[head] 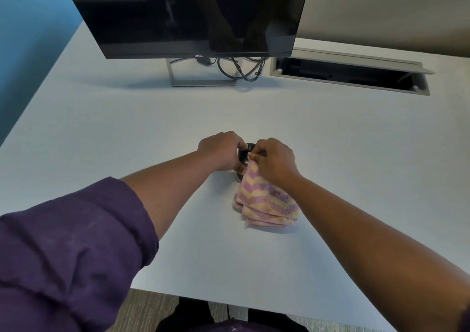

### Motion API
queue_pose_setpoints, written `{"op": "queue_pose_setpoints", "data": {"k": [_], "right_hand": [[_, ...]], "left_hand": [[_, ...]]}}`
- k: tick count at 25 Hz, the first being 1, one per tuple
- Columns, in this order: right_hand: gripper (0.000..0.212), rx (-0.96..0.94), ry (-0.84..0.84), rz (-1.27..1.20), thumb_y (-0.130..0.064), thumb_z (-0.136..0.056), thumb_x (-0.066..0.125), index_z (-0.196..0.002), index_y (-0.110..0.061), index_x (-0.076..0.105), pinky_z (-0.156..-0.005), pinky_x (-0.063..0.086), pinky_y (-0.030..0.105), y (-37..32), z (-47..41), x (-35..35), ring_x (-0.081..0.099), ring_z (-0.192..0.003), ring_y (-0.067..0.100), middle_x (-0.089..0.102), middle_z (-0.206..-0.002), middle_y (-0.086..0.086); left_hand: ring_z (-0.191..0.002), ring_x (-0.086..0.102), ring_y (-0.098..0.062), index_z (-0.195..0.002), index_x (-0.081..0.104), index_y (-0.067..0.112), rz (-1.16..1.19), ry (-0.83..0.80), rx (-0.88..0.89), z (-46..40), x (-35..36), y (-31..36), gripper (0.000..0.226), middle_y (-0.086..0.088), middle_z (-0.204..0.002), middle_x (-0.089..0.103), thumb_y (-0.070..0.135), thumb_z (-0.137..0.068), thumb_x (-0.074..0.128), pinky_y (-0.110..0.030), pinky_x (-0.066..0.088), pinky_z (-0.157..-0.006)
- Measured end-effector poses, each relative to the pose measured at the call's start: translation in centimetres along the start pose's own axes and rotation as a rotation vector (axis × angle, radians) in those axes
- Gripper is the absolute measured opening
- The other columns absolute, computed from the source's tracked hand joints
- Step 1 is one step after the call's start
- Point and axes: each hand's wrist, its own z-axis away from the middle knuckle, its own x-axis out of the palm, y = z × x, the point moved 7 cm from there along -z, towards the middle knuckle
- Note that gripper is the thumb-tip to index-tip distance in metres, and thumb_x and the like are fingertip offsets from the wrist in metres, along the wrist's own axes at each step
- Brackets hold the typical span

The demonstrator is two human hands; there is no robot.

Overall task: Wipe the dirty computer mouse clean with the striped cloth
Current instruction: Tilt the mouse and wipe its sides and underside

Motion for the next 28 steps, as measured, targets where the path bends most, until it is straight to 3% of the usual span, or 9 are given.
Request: {"op": "queue_pose_setpoints", "data": {"k": [2, 6, 11, 13, 15, 18, 22, 26, 28], "right_hand": [[0.013, 0.049, 0.017, -0.040, -0.020, -0.095, 0.070, -0.083, -0.018, 0.074, -0.077, 0.051, 0.037, 0.5, -0.5, -0.4, 0.064, -0.082, 0.020, 0.069, -0.088, -0.002], [0.014, -0.050, -0.041, -0.008, -0.019, -0.092, 0.073, -0.078, -0.021, 0.070, -0.073, 0.043, 0.033, -0.1, 0.9, 1.0, 0.060, -0.080, 0.019, 0.064, -0.090, -0.002], [0.011, 0.012, 0.080, -0.027, -0.025, -0.096, 0.068, -0.090, -0.020, 0.076, -0.077, 0.048, 0.036, -0.2, -0.2, -0.5, 0.063, -0.083, 0.019, 0.070, -0.093, -0.003], [0.016, -0.063, 0.126, 0.046, -0.029, -0.099, 0.063, -0.094, -0.022, 0.077, -0.078, 0.047, 0.036, -0.1, 1.2, -0.6, 0.064, -0.083, 0.020, 0.070, -0.094, -0.003], [0.024, -0.116, 0.128, 0.099, -0.036, -0.102, 0.056, -0.102, -0.026, 0.078, -0.089, 0.045, 0.038, 0.2, 2.6, -0.4, 0.065, -0.091, 0.021, 0.073, -0.103, -0.004], [0.032, -0.047, 0.086, 0.127, -0.050, -0.101, 0.050, -0.120, -0.036, 0.071, -0.105, 0.032, 0.040, 0.6, 3.3, -0.2, 0.061, -0.107, 0.018, 0.069, -0.118, -0.007], [0.021, -0.103, 0.070, 0.145, -0.035, -0.101, 0.054, -0.109, -0.034, 0.073, -0.091, 0.030, 0.038, -0.3, 3.4, 0.3, 0.059, -0.100, 0.020, 0.067, -0.104, -0.002], [0.018, -0.091, 0.025, 0.091, -0.028, -0.101, 0.057, -0.098, -0.030, 0.074, -0.084, 0.026, 0.037, -1.0, 1.5, 0.2, 0.054, -0.094, 0.019, 0.060, -0.096, -0.003], [0.014, -0.159, -0.029, 0.123, -0.025, -0.099, 0.061, -0.095, -0.027, 0.074, -0.082, 0.025, 0.036, -1.3, 1.8, 0.7, 0.055, -0.094, 0.020, 0.059, -0.097, -0.003]], "left_hand": [[-0.090, 0.054, -0.017, -0.123, 0.066, 0.044, -0.004, 0.007, 0.001, 0.0, -0.1, 0.1, 0.075, 0.013, -0.111, 0.066, 0.060, -0.054, 0.091, -0.028, 0.034, -0.067], [-0.106, 0.060, -0.018, -0.126, 0.065, 0.043, -0.002, 0.013, 0.021, -0.1, -0.1, 0.2, 0.078, 0.015, -0.118, 0.064, 0.056, -0.054, 0.092, -0.029, 0.037, -0.074], [-0.090, 0.063, -0.018, -0.113, 0.070, 0.046, 0.009, -0.009, 0.029, 0.3, -0.3, 0.2, 0.055, 0.018, -0.085, 0.061, 0.048, -0.060, 0.086, -0.025, 0.034, -0.059], [-0.097, 0.063, -0.017, -0.121, 0.067, 0.047, 0.029, 0.011, 0.040, 0.5, 0.0, 0.0, 0.064, 0.019, -0.096, 0.063, 0.055, -0.060, 0.085, -0.027, 0.036, -0.064], [-0.108, 0.062, -0.018, -0.131, 0.060, 0.047, 0.047, 0.049, 0.052, 0.7, 0.3, -0.2, 0.074, 0.017, -0.113, 0.064, 0.062, -0.062, 0.083, -0.029, 0.038, -0.073], [-0.114, 0.061, -0.018, -0.139, 0.053, 0.047, 0.078, 0.076, 0.057, 0.9, 0.9, -0.6, 0.080, 0.016, -0.127, 0.064, 0.064, -0.066, 0.080, -0.029, 0.038, -0.076], [-0.114, 0.061, -0.018, -0.141, 0.050, 0.048, 0.117, 0.098, 0.058, 1.2, 1.6, -1.1, 0.077, 0.014, -0.128, 0.064, 0.061, -0.071, 0.079, -0.028, 0.036, -0.072], [-0.090, 0.056, -0.014, -0.135, 0.055, 0.053, 0.111, 0.118, 0.074, 1.3, 1.2, -1.2, 0.061, 0.014, -0.120, 0.068, 0.059, -0.076, 0.071, -0.023, 0.032, -0.058], [-0.103, 0.060, -0.017, -0.136, 0.054, 0.053, 0.091, 0.122, 0.070, 1.3, 1.1, -1.1, 0.064, 0.016, -0.127, 0.065, 0.058, -0.075, 0.074, -0.025, 0.035, -0.066]]}}
